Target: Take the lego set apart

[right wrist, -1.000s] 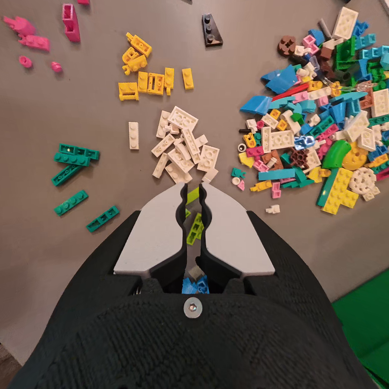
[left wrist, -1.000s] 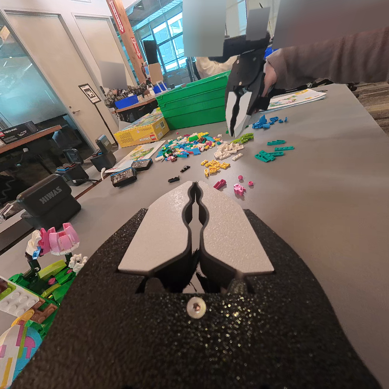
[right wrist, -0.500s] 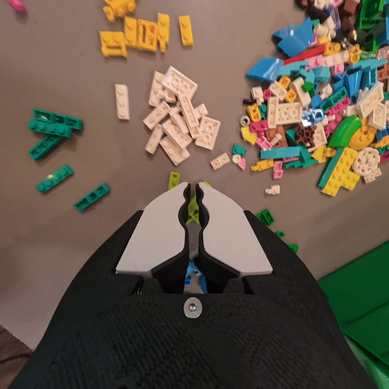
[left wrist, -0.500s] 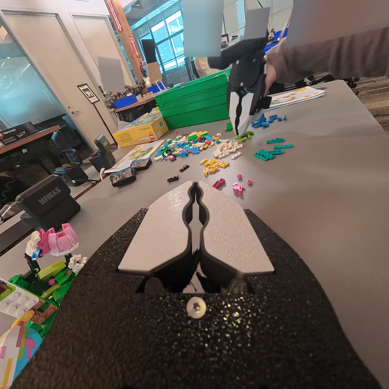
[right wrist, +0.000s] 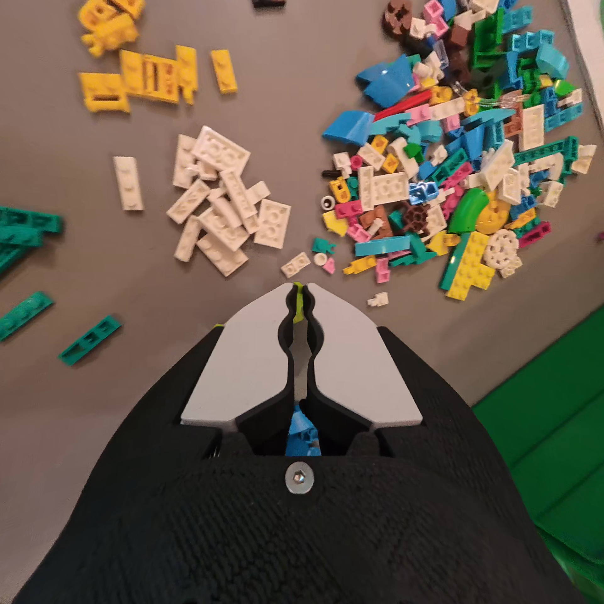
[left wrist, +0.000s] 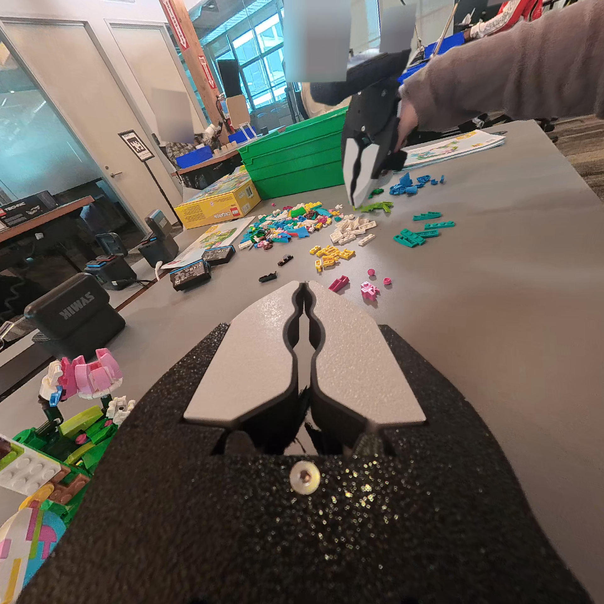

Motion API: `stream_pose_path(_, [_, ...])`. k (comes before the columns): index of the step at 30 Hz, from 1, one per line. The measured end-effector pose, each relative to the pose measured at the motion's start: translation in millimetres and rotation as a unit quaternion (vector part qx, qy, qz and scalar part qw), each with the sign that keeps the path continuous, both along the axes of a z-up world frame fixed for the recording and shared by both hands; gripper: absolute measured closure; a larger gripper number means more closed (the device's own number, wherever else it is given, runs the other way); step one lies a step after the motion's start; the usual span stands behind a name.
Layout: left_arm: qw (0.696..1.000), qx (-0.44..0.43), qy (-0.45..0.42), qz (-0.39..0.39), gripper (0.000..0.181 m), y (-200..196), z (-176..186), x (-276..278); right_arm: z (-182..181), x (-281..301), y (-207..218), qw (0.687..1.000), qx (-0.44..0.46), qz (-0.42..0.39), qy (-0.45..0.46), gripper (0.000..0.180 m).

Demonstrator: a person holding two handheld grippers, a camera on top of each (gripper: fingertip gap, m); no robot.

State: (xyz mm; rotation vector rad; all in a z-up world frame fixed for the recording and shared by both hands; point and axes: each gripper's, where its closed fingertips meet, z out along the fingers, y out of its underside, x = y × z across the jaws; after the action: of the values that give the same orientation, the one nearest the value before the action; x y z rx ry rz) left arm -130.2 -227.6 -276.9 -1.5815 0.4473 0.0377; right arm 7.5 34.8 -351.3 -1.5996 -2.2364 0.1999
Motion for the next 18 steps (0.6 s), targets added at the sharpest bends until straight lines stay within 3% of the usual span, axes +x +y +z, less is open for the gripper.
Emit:
stream_pose_path(5, [1.000,0.001,0.003,0.000,0.181,0,0,0,-8,-9,10,1.000,0.009,-0.004,-0.018,0.178])
stream_pose_path(18, [1.000,0.001,0.011,-0.002,0.181,-1,-1,2,0,-14,-18,0.999,-0.006,0.046,0.002,0.177])
